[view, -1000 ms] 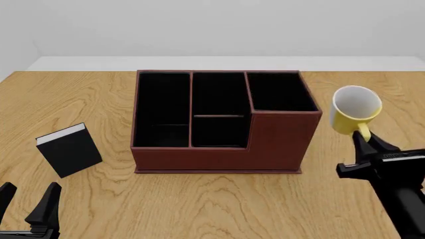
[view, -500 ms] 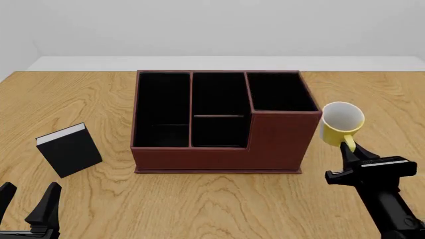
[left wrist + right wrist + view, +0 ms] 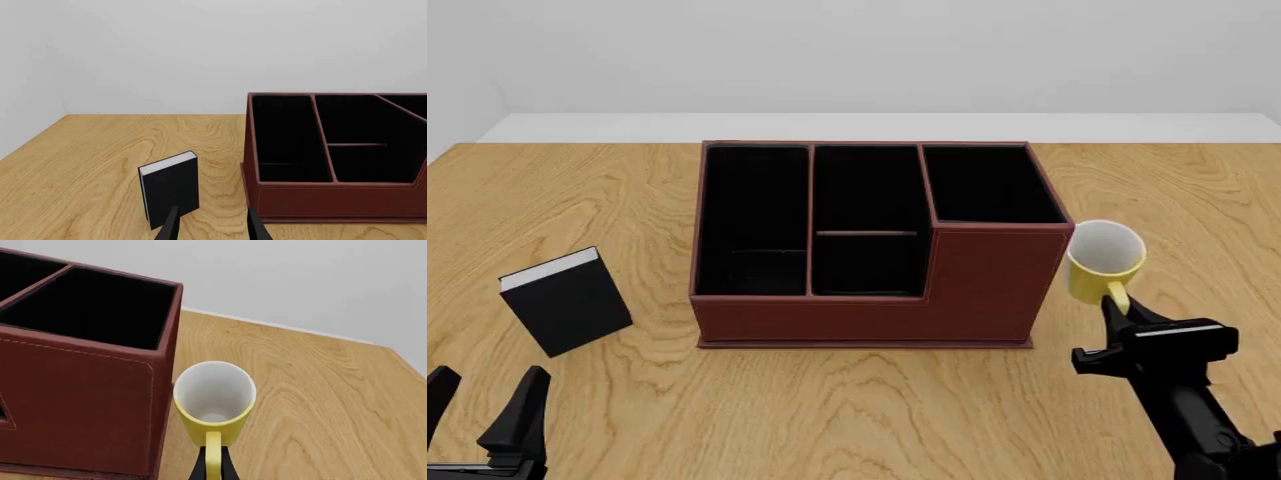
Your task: Pick up the yellow and white mug and place it to the right of the caddy.
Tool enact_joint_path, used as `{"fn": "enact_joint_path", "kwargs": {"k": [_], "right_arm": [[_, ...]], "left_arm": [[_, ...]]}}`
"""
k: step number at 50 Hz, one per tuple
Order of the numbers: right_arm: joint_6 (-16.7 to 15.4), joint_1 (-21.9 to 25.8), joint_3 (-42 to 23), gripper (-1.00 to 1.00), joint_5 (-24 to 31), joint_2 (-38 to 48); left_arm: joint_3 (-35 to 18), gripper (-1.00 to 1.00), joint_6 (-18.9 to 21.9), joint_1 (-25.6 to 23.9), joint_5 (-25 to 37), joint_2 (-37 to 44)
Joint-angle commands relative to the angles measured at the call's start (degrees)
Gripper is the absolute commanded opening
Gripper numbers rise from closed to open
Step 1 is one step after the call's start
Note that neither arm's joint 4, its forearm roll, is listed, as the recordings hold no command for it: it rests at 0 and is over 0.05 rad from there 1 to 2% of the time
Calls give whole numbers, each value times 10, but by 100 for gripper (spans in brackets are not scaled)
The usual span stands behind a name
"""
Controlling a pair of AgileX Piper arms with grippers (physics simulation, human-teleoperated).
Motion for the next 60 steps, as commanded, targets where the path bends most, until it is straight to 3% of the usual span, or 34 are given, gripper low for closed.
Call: {"fn": "enact_joint_path", "kwargs": {"k": [1,31,33,35,40,60], "right_arm": [[5,-4,-8,-100,-9,20],[7,-18,-39,-100,-9,82],[9,-17,-40,-100,-9,86],[36,-15,-44,-100,-9,105],[18,-18,-44,-100,-9,100],[16,-26,-66,-100,-9,144]], "left_arm": [[0,100,0,0,0,0],[0,100,0,0,0,0],[0,100,0,0,0,0],[0,100,0,0,0,0],[0,100,0,0,0,0],[0,100,0,0,0,0]]}}
